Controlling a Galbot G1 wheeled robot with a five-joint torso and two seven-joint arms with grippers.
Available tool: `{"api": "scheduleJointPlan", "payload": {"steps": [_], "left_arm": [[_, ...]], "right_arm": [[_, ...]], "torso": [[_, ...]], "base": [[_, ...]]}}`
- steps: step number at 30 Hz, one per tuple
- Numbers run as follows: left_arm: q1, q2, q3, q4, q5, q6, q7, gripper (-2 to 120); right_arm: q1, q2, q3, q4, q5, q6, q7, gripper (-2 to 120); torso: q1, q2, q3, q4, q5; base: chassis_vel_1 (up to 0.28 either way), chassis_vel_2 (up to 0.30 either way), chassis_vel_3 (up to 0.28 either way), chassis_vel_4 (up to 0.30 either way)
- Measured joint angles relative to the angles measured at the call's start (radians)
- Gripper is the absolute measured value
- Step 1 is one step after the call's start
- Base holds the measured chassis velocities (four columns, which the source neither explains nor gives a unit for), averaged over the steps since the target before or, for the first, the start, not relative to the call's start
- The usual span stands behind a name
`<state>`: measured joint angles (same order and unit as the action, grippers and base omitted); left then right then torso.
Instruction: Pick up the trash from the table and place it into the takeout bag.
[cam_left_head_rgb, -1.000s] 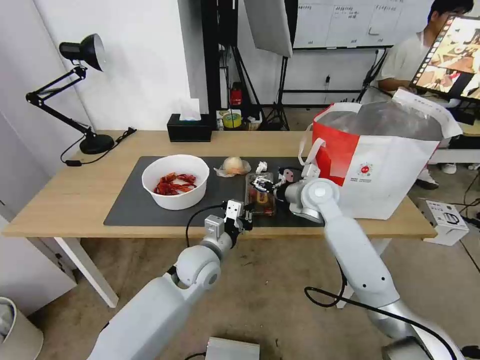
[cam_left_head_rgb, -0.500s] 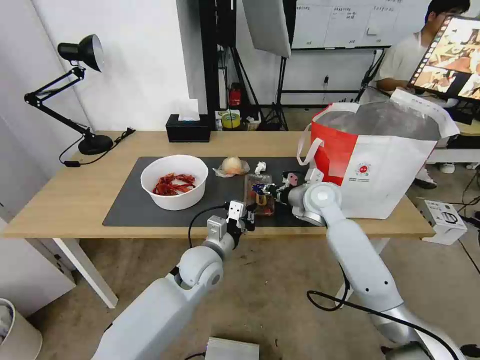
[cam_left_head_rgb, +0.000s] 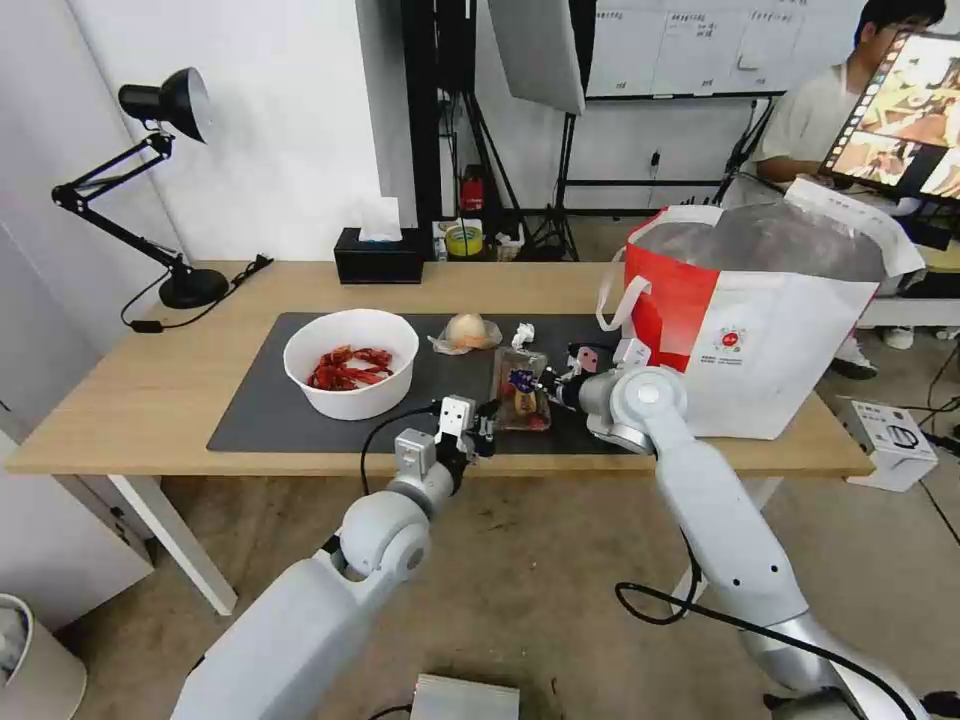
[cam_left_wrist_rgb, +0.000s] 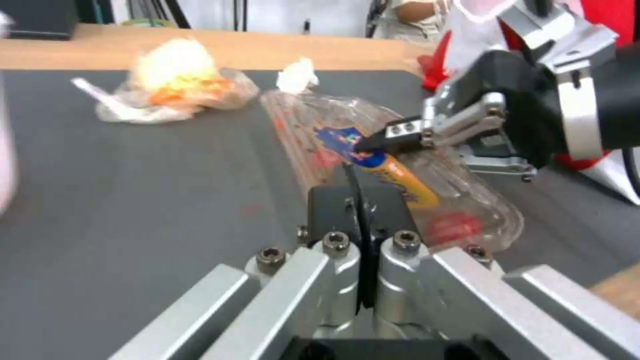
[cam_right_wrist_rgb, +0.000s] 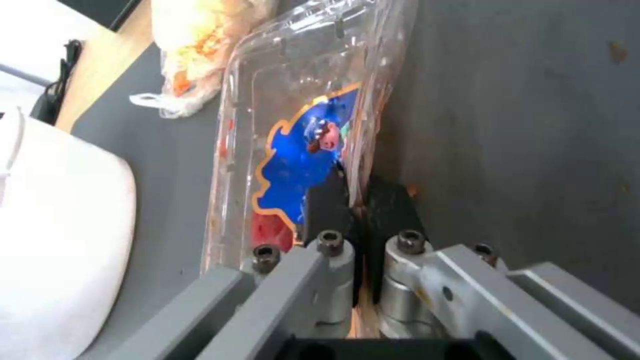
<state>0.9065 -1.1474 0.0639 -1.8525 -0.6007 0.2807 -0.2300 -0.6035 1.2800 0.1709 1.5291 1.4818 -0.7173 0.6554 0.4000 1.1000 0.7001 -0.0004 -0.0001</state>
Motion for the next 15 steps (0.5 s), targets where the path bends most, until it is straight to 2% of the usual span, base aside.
{"api": "scheduleJointPlan", "payload": {"steps": [7,15], "left_arm": [[0.098,0.038,-0.108,-0.072,0.01,-0.017,0.01,0],[0.201,0.044,-0.176,-0.106,0.045,-0.047,0.023,0]], "right_arm": [[0.017,-0.008,0.003,0.023,-0.037,0.014,-0.052,0],[0.011,-0.021,0.02,0.063,-0.065,0.024,-0.085,0]], "torso": [[0.0,0.0,0.0,0.0008,0.0001],[0.0,0.0,0.0,0.0006,0.0]], "base": [[0.0,0.0,0.0,0.0],[0.0,0.0,0.0,0.0]]}}
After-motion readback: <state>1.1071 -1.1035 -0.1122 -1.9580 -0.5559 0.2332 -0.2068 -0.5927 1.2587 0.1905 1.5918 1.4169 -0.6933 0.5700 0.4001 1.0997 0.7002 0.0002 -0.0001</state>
